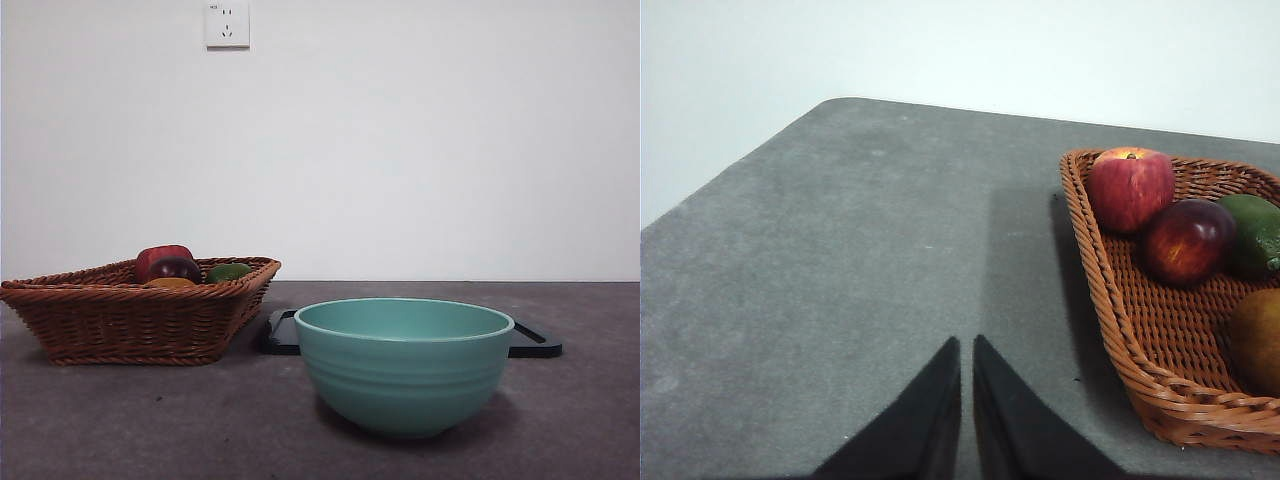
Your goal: Pick up the wifruite, put it on the bowl, pick up the plate, put it on desk
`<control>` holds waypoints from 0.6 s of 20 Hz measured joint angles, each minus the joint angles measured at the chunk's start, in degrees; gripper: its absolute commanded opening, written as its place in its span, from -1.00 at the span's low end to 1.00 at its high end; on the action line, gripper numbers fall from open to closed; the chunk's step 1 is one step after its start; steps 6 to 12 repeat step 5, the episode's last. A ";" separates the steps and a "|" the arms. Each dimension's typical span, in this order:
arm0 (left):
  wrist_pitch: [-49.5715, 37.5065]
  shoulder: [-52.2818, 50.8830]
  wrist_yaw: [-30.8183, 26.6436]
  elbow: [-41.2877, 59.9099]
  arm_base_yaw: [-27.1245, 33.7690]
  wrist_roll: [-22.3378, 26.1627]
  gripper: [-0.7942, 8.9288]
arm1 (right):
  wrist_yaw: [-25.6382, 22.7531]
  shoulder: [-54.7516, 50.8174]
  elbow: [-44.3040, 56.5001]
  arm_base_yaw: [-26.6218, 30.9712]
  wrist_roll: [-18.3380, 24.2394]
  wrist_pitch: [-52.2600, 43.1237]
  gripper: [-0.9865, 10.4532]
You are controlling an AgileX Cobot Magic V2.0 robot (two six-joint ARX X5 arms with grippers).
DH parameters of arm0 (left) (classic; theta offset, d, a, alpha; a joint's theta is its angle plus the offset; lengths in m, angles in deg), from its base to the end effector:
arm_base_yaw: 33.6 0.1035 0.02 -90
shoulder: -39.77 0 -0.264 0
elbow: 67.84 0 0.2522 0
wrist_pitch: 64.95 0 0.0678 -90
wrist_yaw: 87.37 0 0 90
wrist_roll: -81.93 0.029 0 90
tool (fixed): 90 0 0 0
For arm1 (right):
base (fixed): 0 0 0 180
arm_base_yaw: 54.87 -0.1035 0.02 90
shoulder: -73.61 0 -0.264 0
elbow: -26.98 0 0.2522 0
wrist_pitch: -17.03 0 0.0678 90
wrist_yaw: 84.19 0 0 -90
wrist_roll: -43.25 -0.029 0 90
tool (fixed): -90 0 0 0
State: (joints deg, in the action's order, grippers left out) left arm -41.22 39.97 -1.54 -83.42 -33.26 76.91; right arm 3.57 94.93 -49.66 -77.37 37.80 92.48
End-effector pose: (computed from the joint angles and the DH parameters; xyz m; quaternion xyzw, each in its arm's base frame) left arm 0.0949 0.0027 0.1573 -0.0412 0.0710 0.0424 0.9957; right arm 0.0082 0.0022 0.3736 0.0087 0.1787 0.1649 0.9699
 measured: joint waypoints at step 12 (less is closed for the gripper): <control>0.00 0.00 0.00 0.00 0.00 0.00 -0.80 | -0.57 -11.98 30.18 17.14 5.75 -37.79 -0.81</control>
